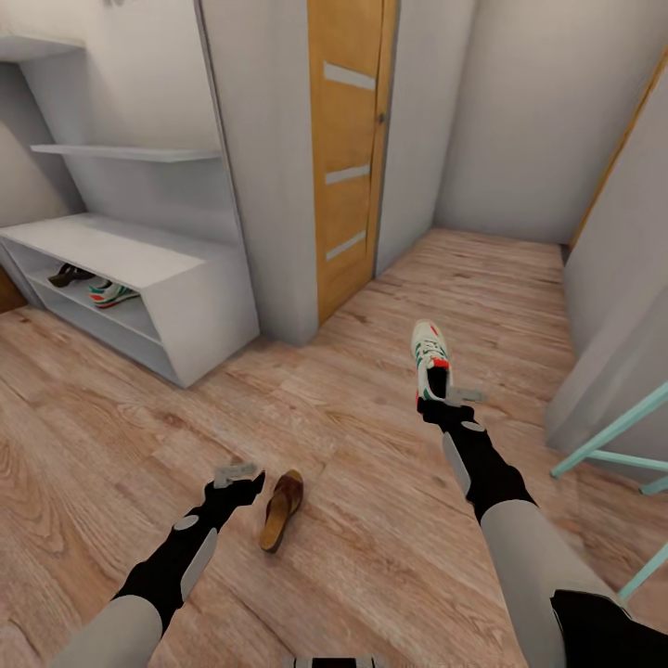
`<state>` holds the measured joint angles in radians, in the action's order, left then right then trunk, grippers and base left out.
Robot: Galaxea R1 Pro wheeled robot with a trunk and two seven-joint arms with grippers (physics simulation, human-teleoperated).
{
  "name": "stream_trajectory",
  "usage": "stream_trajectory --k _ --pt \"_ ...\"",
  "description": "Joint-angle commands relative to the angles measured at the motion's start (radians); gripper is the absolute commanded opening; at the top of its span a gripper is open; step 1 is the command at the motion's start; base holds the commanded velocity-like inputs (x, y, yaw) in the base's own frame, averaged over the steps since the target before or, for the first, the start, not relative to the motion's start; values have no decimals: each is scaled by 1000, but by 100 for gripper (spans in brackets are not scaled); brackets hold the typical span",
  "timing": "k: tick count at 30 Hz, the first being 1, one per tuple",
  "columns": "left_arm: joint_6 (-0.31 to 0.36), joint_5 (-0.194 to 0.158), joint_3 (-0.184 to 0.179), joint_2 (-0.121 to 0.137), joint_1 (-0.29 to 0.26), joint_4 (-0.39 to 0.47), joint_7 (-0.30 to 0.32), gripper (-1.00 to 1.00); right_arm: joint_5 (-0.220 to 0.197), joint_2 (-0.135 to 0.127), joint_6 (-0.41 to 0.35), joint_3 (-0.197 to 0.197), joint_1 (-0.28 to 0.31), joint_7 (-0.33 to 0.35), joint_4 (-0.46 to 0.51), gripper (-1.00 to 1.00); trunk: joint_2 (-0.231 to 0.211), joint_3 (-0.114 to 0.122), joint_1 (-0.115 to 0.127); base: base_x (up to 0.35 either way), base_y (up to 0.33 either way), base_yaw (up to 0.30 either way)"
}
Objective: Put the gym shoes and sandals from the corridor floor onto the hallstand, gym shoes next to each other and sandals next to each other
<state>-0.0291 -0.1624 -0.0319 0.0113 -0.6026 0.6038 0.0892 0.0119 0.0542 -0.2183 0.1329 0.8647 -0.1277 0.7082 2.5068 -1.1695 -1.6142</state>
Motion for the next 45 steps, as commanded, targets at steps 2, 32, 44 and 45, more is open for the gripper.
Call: stream_trajectory --k 2,32,44,45 --pt "-3 -10 -3 1 0 -1 2 100 2 1 -6 2 0 -1 2 -100 1 -12 -1 0 0 0" --pt "-3 -10 -3 2 0 -1 2 100 2 1 -6 2 0 -1 2 -100 1 -18 -1 0 126 -149" --pt "-3 -10 -3 2 0 -1 1 100 2 1 -6 2 0 -1 3 -100 1 -18 -1 0 7 -15" --pt "-3 -10 -3 2 0 -1 2 100 2 1 -6 2 0 -1 3 -100 1 -19 -1 0 1 -1"
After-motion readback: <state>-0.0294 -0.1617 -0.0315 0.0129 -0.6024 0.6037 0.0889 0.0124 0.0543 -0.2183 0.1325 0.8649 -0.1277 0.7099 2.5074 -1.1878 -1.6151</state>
